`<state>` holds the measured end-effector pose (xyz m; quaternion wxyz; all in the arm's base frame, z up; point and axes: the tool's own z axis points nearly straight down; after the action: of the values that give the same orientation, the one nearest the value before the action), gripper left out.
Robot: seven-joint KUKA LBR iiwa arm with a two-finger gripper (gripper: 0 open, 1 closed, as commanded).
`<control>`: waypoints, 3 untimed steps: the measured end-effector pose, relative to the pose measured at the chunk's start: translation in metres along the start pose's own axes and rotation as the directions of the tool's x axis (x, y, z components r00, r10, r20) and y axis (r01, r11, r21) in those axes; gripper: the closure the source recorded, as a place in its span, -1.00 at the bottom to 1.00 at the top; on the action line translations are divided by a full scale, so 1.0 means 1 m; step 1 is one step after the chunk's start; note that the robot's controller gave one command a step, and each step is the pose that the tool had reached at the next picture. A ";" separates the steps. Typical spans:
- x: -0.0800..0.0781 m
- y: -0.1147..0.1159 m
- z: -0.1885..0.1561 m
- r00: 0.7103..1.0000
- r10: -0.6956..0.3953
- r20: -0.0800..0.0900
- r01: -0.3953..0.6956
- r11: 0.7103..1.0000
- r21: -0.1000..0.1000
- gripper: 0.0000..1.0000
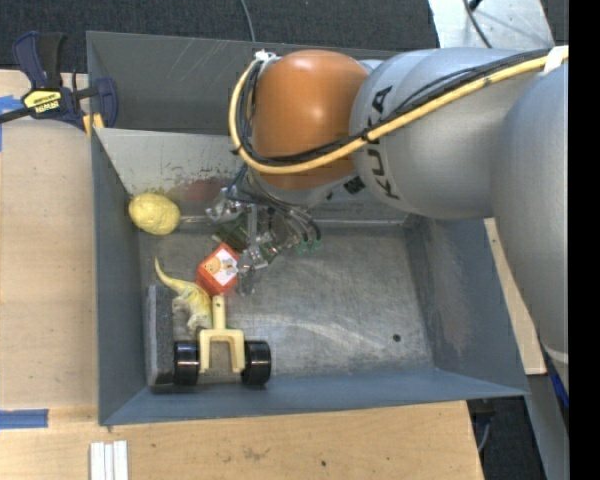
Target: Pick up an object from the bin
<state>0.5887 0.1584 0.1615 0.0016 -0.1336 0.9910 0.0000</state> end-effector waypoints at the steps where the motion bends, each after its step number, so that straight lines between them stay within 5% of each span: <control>1: -0.007 0.004 0.001 0.993 -0.118 0.003 0.118 0.993 -0.001 -1.00; 2: -0.012 -0.001 0.071 0.929 -0.371 0.005 0.371 0.929 0.002 -1.00; 3: -0.008 -0.003 0.086 0.929 -0.371 0.011 0.371 0.929 0.002 1.00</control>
Offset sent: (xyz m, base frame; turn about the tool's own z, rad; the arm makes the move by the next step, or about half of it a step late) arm 0.0114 0.0014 -0.0915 -0.4023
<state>0.5980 0.1578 0.0751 0.0070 -0.3182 0.9480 0.0008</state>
